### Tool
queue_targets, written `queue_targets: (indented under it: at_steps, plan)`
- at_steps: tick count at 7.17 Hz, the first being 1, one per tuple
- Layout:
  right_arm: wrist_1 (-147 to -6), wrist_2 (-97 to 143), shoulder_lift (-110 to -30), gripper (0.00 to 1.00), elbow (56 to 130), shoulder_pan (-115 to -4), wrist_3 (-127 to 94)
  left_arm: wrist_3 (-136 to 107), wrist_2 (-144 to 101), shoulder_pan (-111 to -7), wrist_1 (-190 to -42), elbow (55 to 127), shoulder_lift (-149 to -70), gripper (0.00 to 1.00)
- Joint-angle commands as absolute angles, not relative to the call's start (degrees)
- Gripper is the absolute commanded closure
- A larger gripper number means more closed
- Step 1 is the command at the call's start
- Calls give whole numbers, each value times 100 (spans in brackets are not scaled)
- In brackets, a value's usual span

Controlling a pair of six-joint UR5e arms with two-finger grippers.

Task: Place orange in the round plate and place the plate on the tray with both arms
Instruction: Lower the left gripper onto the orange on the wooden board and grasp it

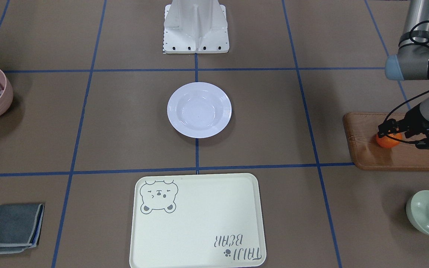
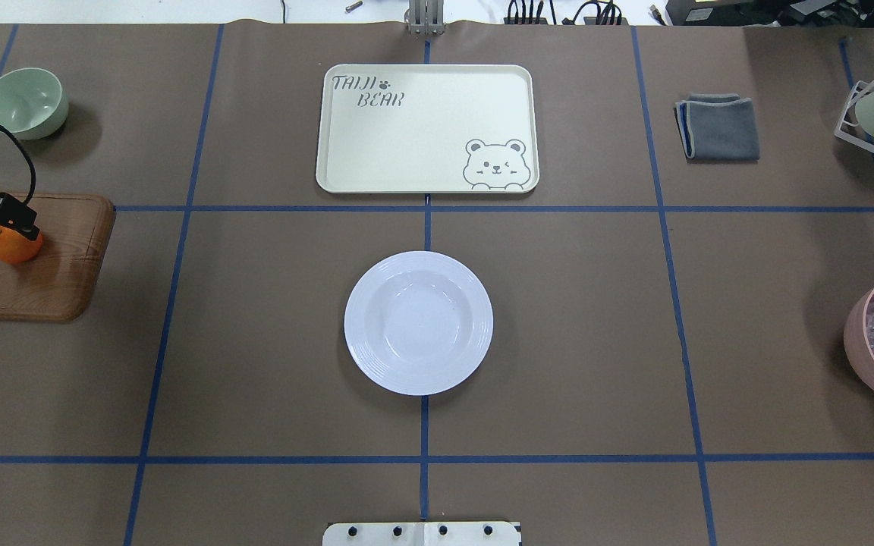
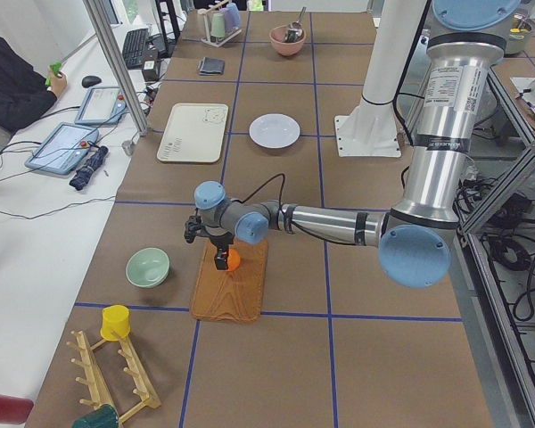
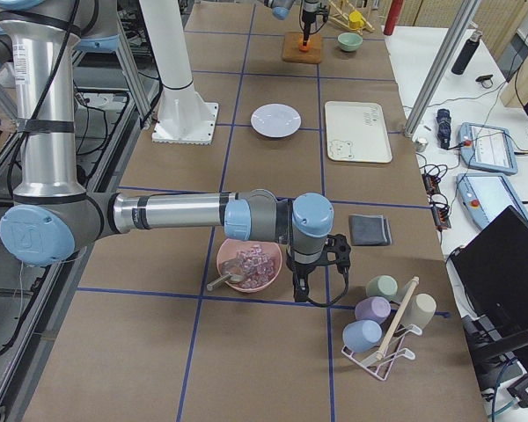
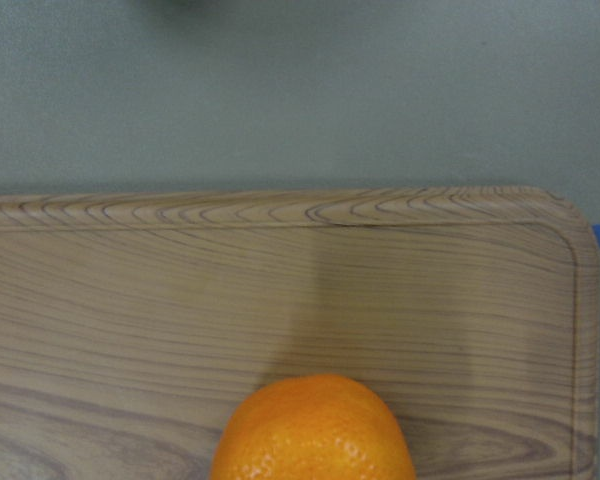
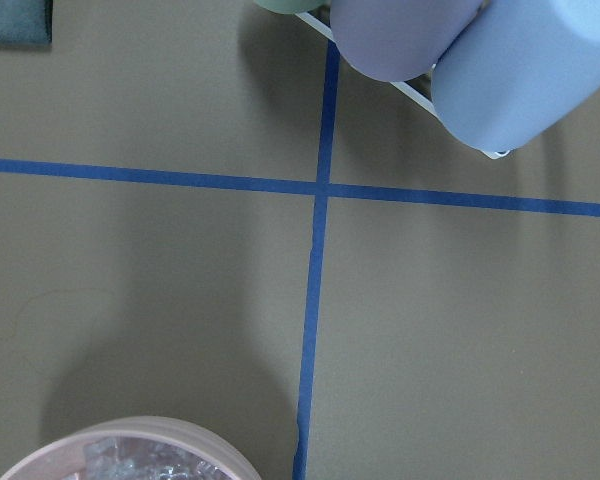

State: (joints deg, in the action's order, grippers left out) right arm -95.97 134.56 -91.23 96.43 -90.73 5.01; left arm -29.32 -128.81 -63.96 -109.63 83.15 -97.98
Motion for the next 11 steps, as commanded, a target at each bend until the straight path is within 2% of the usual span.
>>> queue_targets:
  at_steps: [1,7,8,10,11]
  plan:
    - [-9589,13456,-9123,0,9642,-8957,501,-2953,-12823,-6381,-11117,8157,-9809,1]
    - [-9598,13456,-9114,0,9642,-8947,492,-2936,-12823,-6302,-11127,8139,-9879,2]
    - [-9598,13482,-9114,0,9642,-8947,492,-2996,-12841,-6310,-11127,8139,-9896,16]
    - [-9598,13500,-9114,0,9633,-8947,466,-2997,-12945,-6311,-11083,8200,-9914,61]
    - [-9589,13578,-9114,0,9633,-8947,283,-2997,-13129,-6311,-11031,8392,-9888,77]
